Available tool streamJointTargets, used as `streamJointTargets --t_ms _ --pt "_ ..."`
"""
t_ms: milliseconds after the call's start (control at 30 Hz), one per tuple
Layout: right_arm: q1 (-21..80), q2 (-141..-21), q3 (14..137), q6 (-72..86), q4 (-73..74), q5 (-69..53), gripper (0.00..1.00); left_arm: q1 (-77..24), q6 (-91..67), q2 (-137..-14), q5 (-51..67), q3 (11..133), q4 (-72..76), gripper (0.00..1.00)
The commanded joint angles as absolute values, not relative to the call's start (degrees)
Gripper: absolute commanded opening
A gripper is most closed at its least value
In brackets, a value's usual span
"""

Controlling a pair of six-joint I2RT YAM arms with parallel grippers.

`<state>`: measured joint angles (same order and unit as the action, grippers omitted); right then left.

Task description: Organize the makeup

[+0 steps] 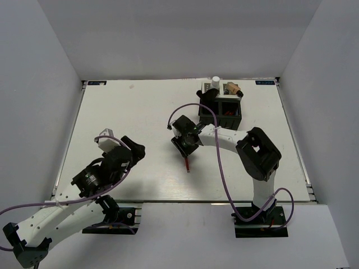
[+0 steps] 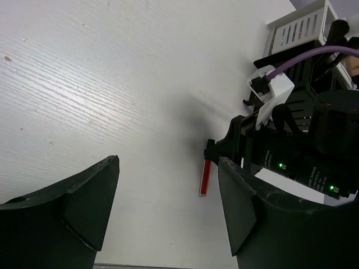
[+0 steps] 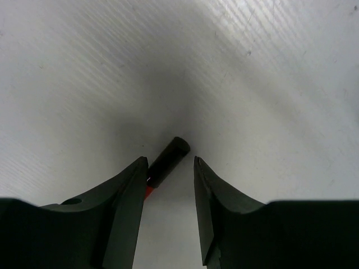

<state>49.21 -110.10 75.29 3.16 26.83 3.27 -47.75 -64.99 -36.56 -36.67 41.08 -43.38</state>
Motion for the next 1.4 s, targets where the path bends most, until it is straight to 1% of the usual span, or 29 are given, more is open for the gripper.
streamJointTargets --t_ms 0,67,267,333,433,467,533,567,600,767,867,933,967,1033,1067,1167,1300,1333,1367 --pt "49.5 -110.6 74.5 4.4 28.2 3.8 0.44 -48.0 -66.4 -35.4 -37.7 40.3 -43.7 0.81" --pt "49.5 -111.3 74.3 4.3 28.6 2.6 0.4 -48.0 -66.6 -35.3 -37.7 40.3 -43.9 0.81" --pt "49.5 -112.2 73.2 4.9 28.6 1.1 0.37 -48.0 -67.3 -35.2 -37.2 39.8 -44.1 0.81" --pt "49.3 -112.4 72.4 4.7 28.9 0.6 0.34 -48.0 -67.4 -35.1 -36.8 39.4 -43.5 0.81" --pt "49.2 -112.8 71.6 3.3 29.1 0.6 0.23 -48.0 -67.3 -35.1 -36.7 39.2 -43.0 0.81" --pt "49.1 -113.0 71.6 2.6 29.2 0.6 0.14 -48.0 -67.3 -35.2 -36.5 39.1 -42.9 0.81" --pt "49.0 -113.5 71.5 1.1 28.4 0.7 0.09 -48.0 -67.3 -35.2 -36.2 38.9 -42.5 0.81" --pt "48.5 -113.5 71.8 0.3 28.0 0.6 0.02 -48.0 -67.4 -35.2 -35.9 38.8 -42.3 0.81" --pt "48.1 -113.0 72.2 -1.8 27.6 -1.6 0.0 -48.0 -67.3 -35.1 -35.8 38.5 -41.8 0.81" --pt "43.2 -108.7 78.7 -9.9 27.1 -9.6 0.0 -48.0 -66.7 -35.0 -34.2 37.1 -39.3 0.81" --pt "38.9 -101.0 81.6 -14.1 23.7 -15.2 0.0 -48.0 -66.3 -35.1 -33.6 36.4 -37.7 0.81" --pt "35.7 -97.8 81.8 -17.1 21.8 -21.2 0.0 -48.0 -65.9 -35.0 -33.3 35.9 -36.6 0.81" --pt "33.4 -94.4 81.6 -18.5 19.9 -23.8 0.0 -48.0 -65.7 -35.0 -33.3 35.8 -36.4 0.8" --pt "30.5 -90.9 79.0 -19.2 16.2 -27.6 0.0 -48.0 -65.2 -35.1 -33.3 35.4 -35.6 0.8" --pt "28.3 -86.7 77.7 -18.7 10.9 -28.8 0.0 -48.0 -65.0 -35.0 -33.3 35.2 -35.2 0.8" --pt "24.5 -80.1 71.6 -15.8 2.7 -27.5 0.0 -48.0 -64.7 -34.6 -33.6 34.5 -34.4 0.8" --pt "20.0 -77.0 68.9 -12.0 -3.7 -22.3 0.0 -48.0 -64.3 -34.4 -33.5 33.6 -32.8 0.81" --pt "18.6 -76.6 68.0 -11.2 -7.2 -20.6 0.0 -48.0 -64.2 -34.4 -33.5 33.3 -32.3 0.81" --pt "16.8 -75.9 65.2 -10.8 -9.8 -19.2 0.0 -48.0 -63.8 -34.6 -33.5 33.1 -32.1 0.81"
